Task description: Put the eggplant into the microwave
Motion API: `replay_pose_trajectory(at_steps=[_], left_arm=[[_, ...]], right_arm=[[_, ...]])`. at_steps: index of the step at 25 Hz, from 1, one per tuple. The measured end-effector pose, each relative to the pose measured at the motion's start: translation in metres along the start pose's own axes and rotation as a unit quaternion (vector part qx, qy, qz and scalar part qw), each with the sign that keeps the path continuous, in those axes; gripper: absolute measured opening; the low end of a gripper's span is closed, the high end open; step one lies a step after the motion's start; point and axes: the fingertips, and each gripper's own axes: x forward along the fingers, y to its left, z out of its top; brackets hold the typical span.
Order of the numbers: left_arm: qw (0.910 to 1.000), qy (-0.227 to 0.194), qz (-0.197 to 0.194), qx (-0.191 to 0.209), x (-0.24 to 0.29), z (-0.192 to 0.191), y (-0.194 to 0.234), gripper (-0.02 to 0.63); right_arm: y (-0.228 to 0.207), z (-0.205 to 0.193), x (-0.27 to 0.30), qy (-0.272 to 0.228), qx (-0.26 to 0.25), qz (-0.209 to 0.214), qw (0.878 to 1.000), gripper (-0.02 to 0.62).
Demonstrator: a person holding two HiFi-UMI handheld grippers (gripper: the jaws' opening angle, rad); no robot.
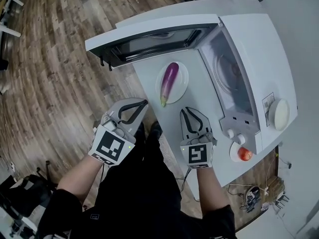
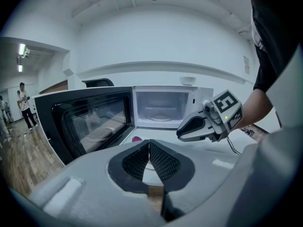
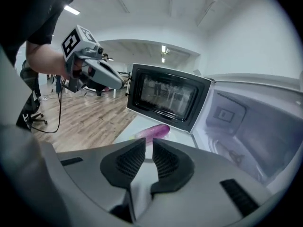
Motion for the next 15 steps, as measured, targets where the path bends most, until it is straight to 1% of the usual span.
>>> replay_pose_trajectory(at_steps=[2,4,6,7,8,11,15], left_arm=[[0.9998,-0.004,-0.004,-0.02,0.003,-0.005,-0.001,0.009],[0.9981,-0.018,-0.014,-0.058,0.005,-0.008,-0.001,0.009],[0.9942,-0.04,-0.023,-0.097,0.003,-0.008,-0.002,0.009],[0.9925,-0.048,-0.024,-0.11,0.002,-0.009,-0.002,0.009],[0.9915,-0.052,-0.024,-0.117,0.001,-0.011,-0.002,0.009],[0.9913,-0.05,-0.018,-0.12,-0.002,-0.021,-0.001,0.009],[0.9911,-0.046,-0.009,-0.125,-0.009,-0.033,0.002,0.009]], right_arm=[[0.003,-0.008,0.008,0.014,-0.029,0.003,0.999,0.054],[0.005,-0.014,0.015,0.02,-0.05,0.001,0.999,0.054],[0.006,-0.018,0.022,0.022,-0.061,0.0,0.998,0.054],[0.006,-0.021,0.025,0.022,-0.064,0.001,0.998,0.054],[0.007,-0.023,0.029,0.023,-0.067,0.001,0.998,0.054],[0.008,-0.031,0.036,0.029,-0.083,0.0,0.996,0.054],[0.015,-0.04,0.043,0.049,-0.144,0.001,0.988,0.054]])
